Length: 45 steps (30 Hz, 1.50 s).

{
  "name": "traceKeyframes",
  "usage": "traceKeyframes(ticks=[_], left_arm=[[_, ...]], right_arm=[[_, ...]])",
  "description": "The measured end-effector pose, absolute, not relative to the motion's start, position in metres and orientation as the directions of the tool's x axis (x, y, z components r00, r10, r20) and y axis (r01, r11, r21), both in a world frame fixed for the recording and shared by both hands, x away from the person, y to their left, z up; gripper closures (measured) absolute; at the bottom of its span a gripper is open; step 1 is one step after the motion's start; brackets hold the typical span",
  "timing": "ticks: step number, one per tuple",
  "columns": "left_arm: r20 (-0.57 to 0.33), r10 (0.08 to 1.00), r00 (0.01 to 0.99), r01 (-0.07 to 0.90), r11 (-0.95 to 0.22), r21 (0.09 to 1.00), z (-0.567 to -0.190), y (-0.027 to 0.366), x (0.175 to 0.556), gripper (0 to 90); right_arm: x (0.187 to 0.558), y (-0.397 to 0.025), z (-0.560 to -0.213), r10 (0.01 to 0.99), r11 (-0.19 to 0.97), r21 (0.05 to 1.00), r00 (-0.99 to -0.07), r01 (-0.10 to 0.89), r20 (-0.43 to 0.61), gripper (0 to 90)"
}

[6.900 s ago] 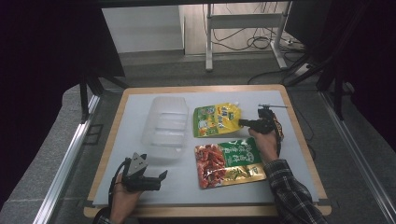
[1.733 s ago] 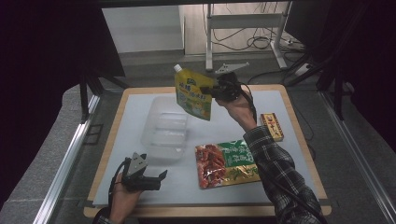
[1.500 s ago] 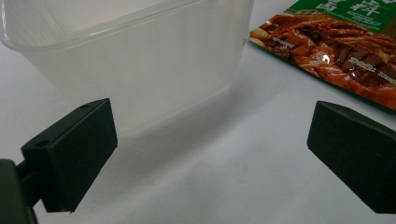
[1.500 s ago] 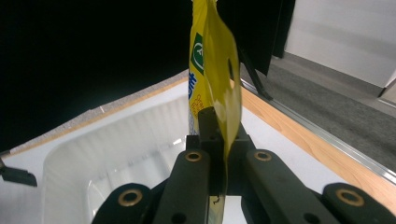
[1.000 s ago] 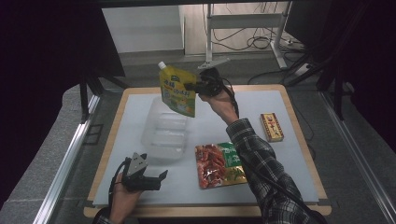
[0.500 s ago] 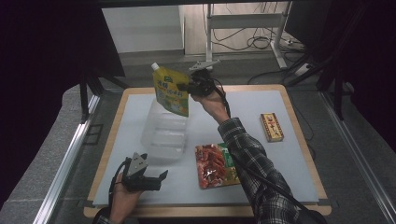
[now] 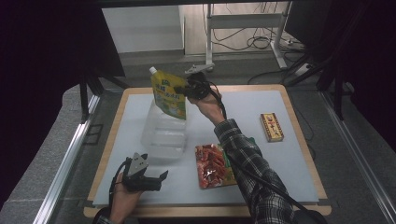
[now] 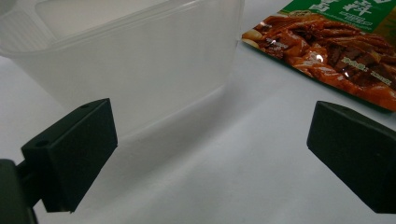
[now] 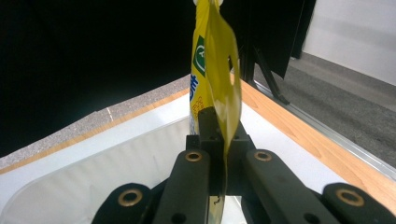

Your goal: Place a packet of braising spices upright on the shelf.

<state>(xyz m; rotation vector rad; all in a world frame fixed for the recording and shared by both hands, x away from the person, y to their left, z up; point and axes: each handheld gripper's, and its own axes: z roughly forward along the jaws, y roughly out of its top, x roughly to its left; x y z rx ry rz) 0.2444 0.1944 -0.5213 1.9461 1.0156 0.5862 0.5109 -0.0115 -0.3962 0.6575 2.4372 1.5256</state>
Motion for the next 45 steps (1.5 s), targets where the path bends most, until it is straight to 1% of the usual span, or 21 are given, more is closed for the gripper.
traceKeyframes(ticks=[7, 10, 13, 14, 15, 17, 22, 25, 28, 32, 33, 34, 35, 40, 45], left_arm=[[0.022, 0.827, 0.562, 0.433, -0.317, 0.843, -0.522, 0.195, 0.245, 1.2], [0.022, 0.827, 0.562, 0.433, -0.317, 0.844, -0.522, 0.194, 0.245, 1.2], [0.023, 0.826, 0.563, 0.434, -0.32, 0.842, -0.522, 0.194, 0.245, 1.2], [0.025, 0.825, 0.564, 0.433, -0.321, 0.842, -0.522, 0.194, 0.245, 1.2], [0.024, 0.825, 0.565, 0.434, -0.322, 0.842, -0.522, 0.194, 0.245, 1.2], [0.024, 0.825, 0.565, 0.435, -0.322, 0.841, -0.522, 0.194, 0.245, 1.2], [0.024, 0.825, 0.564, 0.434, -0.321, 0.842, -0.522, 0.194, 0.245, 1.2], [0.024, 0.826, 0.564, 0.433, -0.32, 0.843, -0.522, 0.194, 0.244, 1.2], [0.026, 0.825, 0.564, 0.433, -0.322, 0.842, -0.522, 0.194, 0.245, 1.2], [0.025, 0.826, 0.563, 0.433, -0.321, 0.842, -0.522, 0.194, 0.245, 1.2], [0.026, 0.826, 0.563, 0.433, -0.322, 0.842, -0.522, 0.194, 0.245, 1.2], [0.026, 0.826, 0.563, 0.433, -0.322, 0.842, -0.522, 0.194, 0.245, 1.2], [0.026, 0.826, 0.563, 0.433, -0.322, 0.842, -0.522, 0.194, 0.244, 1.2], [0.025, 0.827, 0.561, 0.434, -0.32, 0.842, -0.522, 0.194, 0.244, 1.2], [0.027, 0.828, 0.561, 0.434, -0.321, 0.842, -0.522, 0.194, 0.244, 1.2]], right_arm=[[0.51, -0.005, -0.411, 0.456, 0.437, 0.864, -0.89, 0.249, 0.026, 89.0], [0.511, -0.006, -0.416, 0.454, 0.429, 0.869, -0.891, 0.245, 0.026, 89.0], [0.514, -0.011, -0.421, 0.472, 0.454, 0.859, -0.882, 0.238, -0.005, 89.0], [0.515, -0.012, -0.424, 0.476, 0.459, 0.854, -0.879, 0.244, -0.004, 88.9], [0.515, -0.016, -0.426, 0.473, 0.438, 0.862, -0.881, 0.255, 0.02, 88.9], [0.515, -0.016, -0.426, 0.469, 0.433, 0.863, -0.883, 0.26, 0.03, 88.9], [0.512, -0.009, -0.422, 0.467, 0.456, 0.855, -0.884, 0.246, 0.005, 87.3], [0.513, -0.011, -0.421, 0.485, 0.443, 0.859, -0.875, 0.258, 0.012, 79.9], [0.514, -0.016, -0.416, 0.499, 0.415, 0.869, -0.866, 0.27, 0.031, 74.7], [0.511, -0.018, -0.411, 0.504, 0.419, 0.868, -0.863, 0.265, 0.021, 64.4], [0.51, -0.02, -0.409, 0.506, 0.414, 0.869, -0.862, 0.27, 0.027, 59.3], [0.51, -0.02, -0.409, 0.506, 0.414, 0.869, -0.862, 0.27, 0.027, 59.3], [0.509, -0.02, -0.408, 0.509, 0.414, 0.869, -0.86, 0.273, 0.027, 57.2], [0.504, -0.023, -0.407, 0.507, 0.436, 0.859, -0.862, 0.269, 0.013, 43.1], [0.502, -0.026, -0.406, 0.502, 0.446, 0.853, -0.865, 0.272, 0.014, 35.4]])
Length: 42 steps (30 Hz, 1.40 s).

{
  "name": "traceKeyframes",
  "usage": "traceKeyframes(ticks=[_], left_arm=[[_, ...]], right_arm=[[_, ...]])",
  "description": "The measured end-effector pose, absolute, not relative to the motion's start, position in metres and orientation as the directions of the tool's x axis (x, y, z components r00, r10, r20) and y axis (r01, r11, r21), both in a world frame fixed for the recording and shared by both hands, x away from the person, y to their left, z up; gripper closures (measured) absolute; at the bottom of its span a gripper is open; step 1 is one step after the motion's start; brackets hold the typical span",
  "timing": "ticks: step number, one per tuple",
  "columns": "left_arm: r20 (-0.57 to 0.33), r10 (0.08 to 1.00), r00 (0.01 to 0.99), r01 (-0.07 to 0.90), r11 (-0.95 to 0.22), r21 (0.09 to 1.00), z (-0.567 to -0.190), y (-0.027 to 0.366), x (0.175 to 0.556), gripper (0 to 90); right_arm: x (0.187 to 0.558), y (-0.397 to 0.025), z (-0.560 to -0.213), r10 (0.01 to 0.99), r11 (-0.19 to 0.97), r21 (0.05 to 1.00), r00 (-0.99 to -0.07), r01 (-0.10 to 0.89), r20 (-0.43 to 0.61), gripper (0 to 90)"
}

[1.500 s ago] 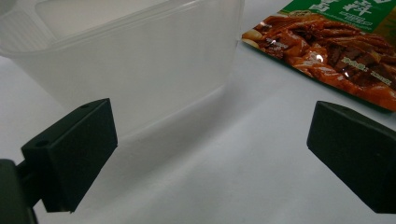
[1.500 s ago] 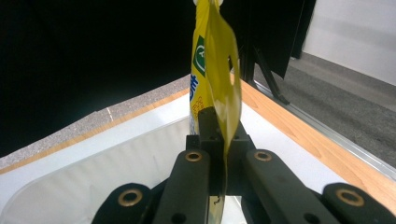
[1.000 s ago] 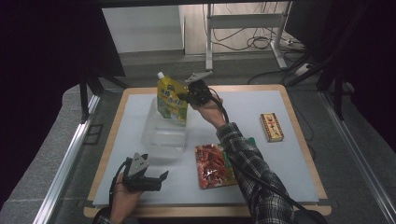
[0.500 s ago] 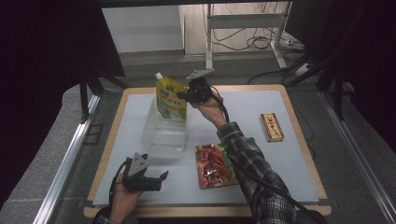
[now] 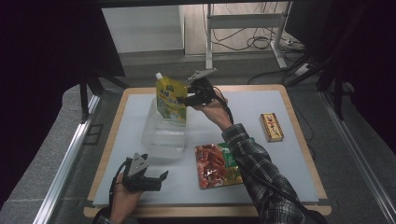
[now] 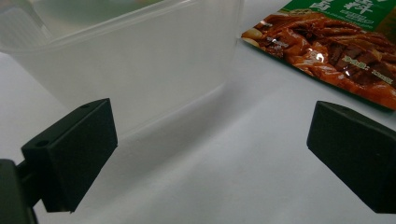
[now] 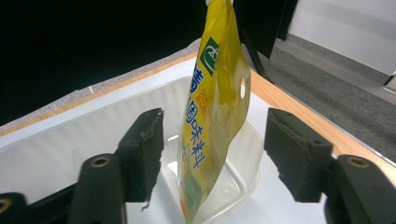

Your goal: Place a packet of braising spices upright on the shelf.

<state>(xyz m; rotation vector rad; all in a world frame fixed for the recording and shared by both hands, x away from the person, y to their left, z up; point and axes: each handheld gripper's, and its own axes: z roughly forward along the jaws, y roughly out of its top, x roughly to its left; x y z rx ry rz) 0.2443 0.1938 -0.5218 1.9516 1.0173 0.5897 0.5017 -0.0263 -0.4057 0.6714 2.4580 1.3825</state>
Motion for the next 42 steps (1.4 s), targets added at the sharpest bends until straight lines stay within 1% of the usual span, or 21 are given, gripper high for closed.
traceKeyframes(ticks=[3, 9, 14, 25, 32, 36, 42], left_arm=[[0.027, 0.828, 0.561, 0.434, -0.322, 0.842, -0.522, 0.194, 0.244, 1.2], [0.028, 0.829, 0.558, 0.434, -0.32, 0.842, -0.522, 0.194, 0.244, 1.2], [0.025, 0.83, 0.557, 0.434, -0.317, 0.844, -0.522, 0.194, 0.244, 1.2], [0.036, 0.829, 0.559, 0.43, -0.327, 0.842, -0.522, 0.193, 0.244, 1.2], [0.038, 0.828, 0.56, 0.428, -0.328, 0.842, -0.522, 0.193, 0.244, 1.2], [0.038, 0.828, 0.56, 0.429, -0.329, 0.842, -0.522, 0.192, 0.244, 1.2], [0.039, 0.828, 0.56, 0.428, -0.329, 0.841, -0.522, 0.192, 0.244, 1.2]], right_arm=[[0.499, -0.029, -0.405, 0.5, 0.45, 0.851, -0.866, 0.272, 0.012, 31.3], [0.496, -0.034, -0.403, 0.502, 0.458, 0.845, -0.865, 0.276, 0.01, 28.4], [0.489, -0.038, -0.4, 0.497, 0.472, 0.843, -0.868, 0.257, -0.013, 26.5], [0.476, -0.059, -0.397, 0.478, 0.491, 0.836, -0.878, 0.246, -0.022, 17.3], [0.47, -0.074, -0.4, 0.45, 0.498, 0.827, -0.893, 0.259, 0.008, 11.0], [0.466, -0.082, -0.402, 0.452, 0.499, 0.824, -0.892, 0.269, 0.017, 7.6], [0.457, -0.092, -0.406, 0.451, 0.505, 0.821, -0.892, 0.268, 0.013, 5.7]])
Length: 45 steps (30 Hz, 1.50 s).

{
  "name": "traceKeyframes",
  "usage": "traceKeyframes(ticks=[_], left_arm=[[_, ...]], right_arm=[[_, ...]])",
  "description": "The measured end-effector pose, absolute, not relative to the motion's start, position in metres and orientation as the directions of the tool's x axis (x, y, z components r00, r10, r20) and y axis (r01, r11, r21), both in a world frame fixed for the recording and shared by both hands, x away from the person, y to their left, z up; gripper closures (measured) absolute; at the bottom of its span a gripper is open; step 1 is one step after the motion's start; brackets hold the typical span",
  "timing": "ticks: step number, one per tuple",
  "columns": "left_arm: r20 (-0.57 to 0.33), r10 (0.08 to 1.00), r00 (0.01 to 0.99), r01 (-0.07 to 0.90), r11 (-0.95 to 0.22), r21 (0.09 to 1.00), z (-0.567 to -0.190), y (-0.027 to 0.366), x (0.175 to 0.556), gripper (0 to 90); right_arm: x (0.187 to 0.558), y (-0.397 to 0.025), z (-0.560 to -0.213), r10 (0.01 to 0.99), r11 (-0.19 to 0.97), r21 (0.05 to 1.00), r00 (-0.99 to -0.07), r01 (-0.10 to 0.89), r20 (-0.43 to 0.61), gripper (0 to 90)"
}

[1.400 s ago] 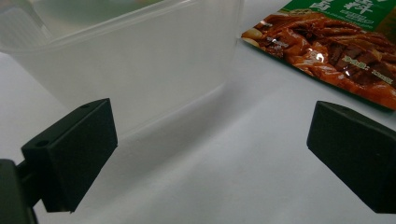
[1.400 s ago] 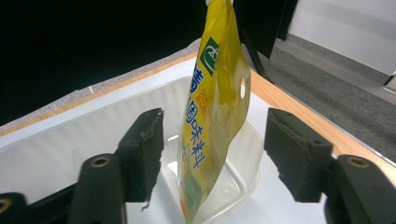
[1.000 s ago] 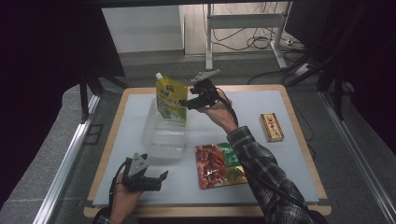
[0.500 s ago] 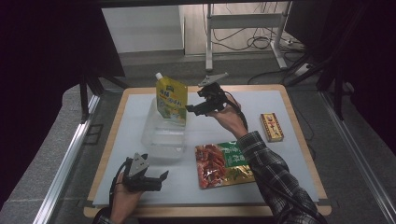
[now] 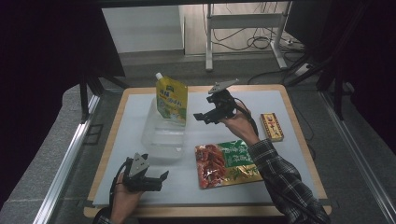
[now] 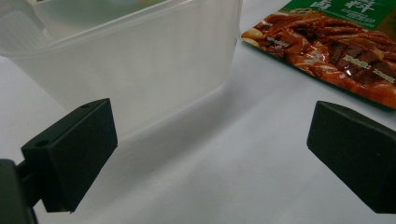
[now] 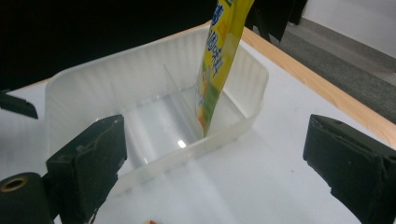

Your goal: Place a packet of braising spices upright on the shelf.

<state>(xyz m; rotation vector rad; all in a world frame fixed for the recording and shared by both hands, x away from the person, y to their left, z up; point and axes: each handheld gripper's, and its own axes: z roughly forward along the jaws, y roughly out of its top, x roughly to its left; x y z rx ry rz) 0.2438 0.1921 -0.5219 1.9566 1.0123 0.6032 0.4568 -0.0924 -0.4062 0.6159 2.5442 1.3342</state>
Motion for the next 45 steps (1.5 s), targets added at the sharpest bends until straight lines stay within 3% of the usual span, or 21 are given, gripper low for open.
traceKeyframes(ticks=[38, 45], left_arm=[[0.034, 0.823, 0.566, 0.42, -0.324, 0.848, -0.521, 0.192, 0.243, 0.8], [0.033, 0.824, 0.566, 0.421, -0.323, 0.847, -0.522, 0.192, 0.244, 0.8]], right_arm=[[0.403, -0.146, -0.437, 0.462, 0.52, 0.81, -0.887, 0.272, 0.001, 2.6], [0.397, -0.16, -0.448, 0.486, 0.481, 0.824, -0.873, 0.298, 0.032, 1.3]])
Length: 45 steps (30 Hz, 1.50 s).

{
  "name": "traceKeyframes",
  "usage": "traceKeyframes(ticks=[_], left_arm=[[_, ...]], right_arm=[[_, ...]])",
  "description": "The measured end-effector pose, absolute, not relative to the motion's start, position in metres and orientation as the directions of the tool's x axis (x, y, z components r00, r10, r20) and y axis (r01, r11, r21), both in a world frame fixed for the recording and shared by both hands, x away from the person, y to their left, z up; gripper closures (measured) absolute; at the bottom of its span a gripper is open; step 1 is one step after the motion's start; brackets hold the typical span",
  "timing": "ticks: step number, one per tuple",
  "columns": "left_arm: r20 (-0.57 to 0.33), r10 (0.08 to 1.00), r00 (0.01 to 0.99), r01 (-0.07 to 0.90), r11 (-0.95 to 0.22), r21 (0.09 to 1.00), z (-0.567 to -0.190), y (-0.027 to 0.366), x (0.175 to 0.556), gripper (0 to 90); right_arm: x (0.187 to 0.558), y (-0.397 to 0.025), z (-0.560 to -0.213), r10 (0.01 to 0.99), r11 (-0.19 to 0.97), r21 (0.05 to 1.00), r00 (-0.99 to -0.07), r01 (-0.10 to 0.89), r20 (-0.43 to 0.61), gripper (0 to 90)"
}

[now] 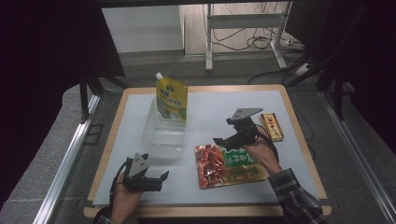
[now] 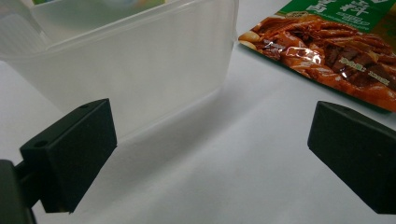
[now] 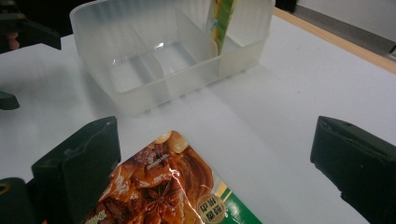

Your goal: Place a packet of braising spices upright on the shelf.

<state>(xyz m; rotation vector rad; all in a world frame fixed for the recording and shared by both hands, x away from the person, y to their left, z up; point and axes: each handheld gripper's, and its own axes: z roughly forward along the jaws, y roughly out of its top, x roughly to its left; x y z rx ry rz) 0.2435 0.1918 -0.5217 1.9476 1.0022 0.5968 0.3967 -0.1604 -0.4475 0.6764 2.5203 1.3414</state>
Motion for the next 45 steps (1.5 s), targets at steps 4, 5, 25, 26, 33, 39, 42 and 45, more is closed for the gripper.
traceKeyframes(ticks=[4, 5, 25, 26, 33, 39, 42, 45], left_arm=[[0.033, 0.824, 0.565, 0.422, -0.323, 0.847, -0.522, 0.192, 0.244, 0.8], [0.033, 0.824, 0.566, 0.422, -0.323, 0.847, -0.522, 0.192, 0.244, 0.8], [0.035, 0.82, 0.571, 0.421, -0.329, 0.845, -0.522, 0.192, 0.244, 0.8], [0.036, 0.82, 0.571, 0.421, -0.33, 0.845, -0.522, 0.191, 0.244, 0.8], [0.037, 0.82, 0.572, 0.422, -0.333, 0.843, -0.522, 0.191, 0.244, 0.8], [0.037, 0.818, 0.573, 0.422, -0.334, 0.843, -0.522, 0.191, 0.243, 0.8], [0.04, 0.817, 0.575, 0.42, -0.337, 0.843, -0.522, 0.19, 0.243, 0.8], [0.041, 0.817, 0.576, 0.419, -0.338, 0.843, -0.522, 0.19, 0.243, 0.8]], right_arm=[[0.396, -0.167, -0.453, 0.498, 0.48, 0.818, -0.866, 0.316, 0.042, 1.1], [0.396, -0.169, -0.454, 0.501, 0.48, 0.818, -0.865, 0.317, 0.042, 1.0], [0.378, -0.205, -0.472, 0.548, 0.506, 0.788, -0.836, 0.351, 0.02, 1.1], [0.377, -0.206, -0.472, 0.549, 0.508, 0.787, -0.835, 0.351, 0.018, 1.1], [0.367, -0.218, -0.478, 0.562, 0.519, 0.769, -0.827, 0.373, 0.022, 1.1], [0.361, -0.228, -0.485, 0.583, 0.523, 0.752, -0.812, 0.402, 0.028, 1.1], [0.358, -0.236, -0.488, 0.595, 0.519, 0.745, -0.803, 0.419, 0.036, 1.1], [0.356, -0.243, -0.491, 0.604, 0.521, 0.733, -0.796, 0.437, 0.045, 1.1]])
